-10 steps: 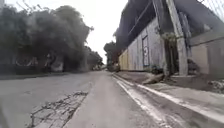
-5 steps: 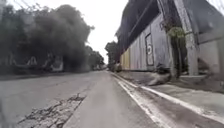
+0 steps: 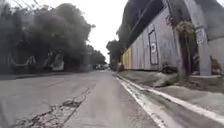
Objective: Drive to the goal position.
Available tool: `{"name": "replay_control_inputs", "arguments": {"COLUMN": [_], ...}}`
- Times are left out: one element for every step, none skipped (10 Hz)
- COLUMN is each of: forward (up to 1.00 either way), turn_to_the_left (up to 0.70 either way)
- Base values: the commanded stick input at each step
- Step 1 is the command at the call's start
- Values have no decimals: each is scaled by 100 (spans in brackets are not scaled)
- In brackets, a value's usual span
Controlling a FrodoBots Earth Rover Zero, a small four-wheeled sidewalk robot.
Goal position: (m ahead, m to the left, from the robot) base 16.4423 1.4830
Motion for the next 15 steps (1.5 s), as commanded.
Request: {"name": "replay_control_inputs", "arguments": {"forward": [70, 70, 70, 70, 70, 70, 70, 70, 70, 70, 70, 70, 70, 70, 70], "turn_to_the_left": [0, 0, 0, 0, 0, 0, 0, 0, 0, 0, 0, 0, 0, 0, 0]}}
